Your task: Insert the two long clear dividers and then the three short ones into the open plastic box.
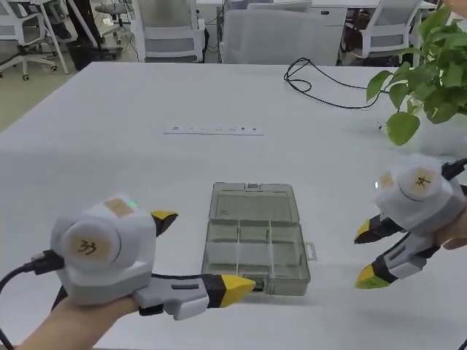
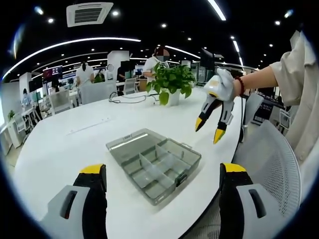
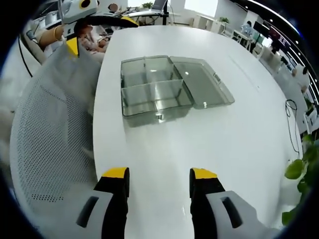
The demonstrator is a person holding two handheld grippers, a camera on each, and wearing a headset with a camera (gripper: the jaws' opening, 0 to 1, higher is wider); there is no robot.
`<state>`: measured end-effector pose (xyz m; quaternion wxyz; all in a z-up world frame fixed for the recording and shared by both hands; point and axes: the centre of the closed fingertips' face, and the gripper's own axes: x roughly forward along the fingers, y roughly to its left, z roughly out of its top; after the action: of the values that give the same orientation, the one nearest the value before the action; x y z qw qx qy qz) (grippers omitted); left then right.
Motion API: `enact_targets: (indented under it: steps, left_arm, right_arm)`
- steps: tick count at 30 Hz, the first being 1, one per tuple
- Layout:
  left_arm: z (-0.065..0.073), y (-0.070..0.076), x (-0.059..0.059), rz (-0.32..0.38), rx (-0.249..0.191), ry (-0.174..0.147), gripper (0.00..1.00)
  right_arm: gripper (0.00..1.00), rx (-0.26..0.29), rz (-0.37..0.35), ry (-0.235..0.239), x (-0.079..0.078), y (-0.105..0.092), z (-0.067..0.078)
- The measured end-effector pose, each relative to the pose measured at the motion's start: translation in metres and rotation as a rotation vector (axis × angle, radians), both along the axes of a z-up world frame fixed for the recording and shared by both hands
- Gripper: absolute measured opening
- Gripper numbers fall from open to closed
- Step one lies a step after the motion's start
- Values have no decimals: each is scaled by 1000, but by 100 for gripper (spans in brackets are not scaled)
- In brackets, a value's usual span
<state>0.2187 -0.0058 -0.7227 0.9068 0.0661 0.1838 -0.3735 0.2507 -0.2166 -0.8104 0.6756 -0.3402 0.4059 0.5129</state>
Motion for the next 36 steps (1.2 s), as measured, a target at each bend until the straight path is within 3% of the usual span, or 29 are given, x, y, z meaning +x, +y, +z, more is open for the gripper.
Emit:
enact_targets:
  steps: [8, 14, 30, 36]
  left_arm:
    - [0, -1, 2, 8, 1, 3, 95]
    - [0, -4, 3, 9, 7, 4, 95]
    - [-3, -3, 6, 15, 22, 4, 92]
    - [-5, 0, 6, 20, 25, 10, 91]
  right_arm:
    - [50, -51, -40, 8, 2, -39, -14]
    - [50, -84, -70, 28, -6, -57, -20]
    - [44, -169, -2, 48, -16, -91, -34]
    - [42, -172, 21, 53, -14, -94, -35]
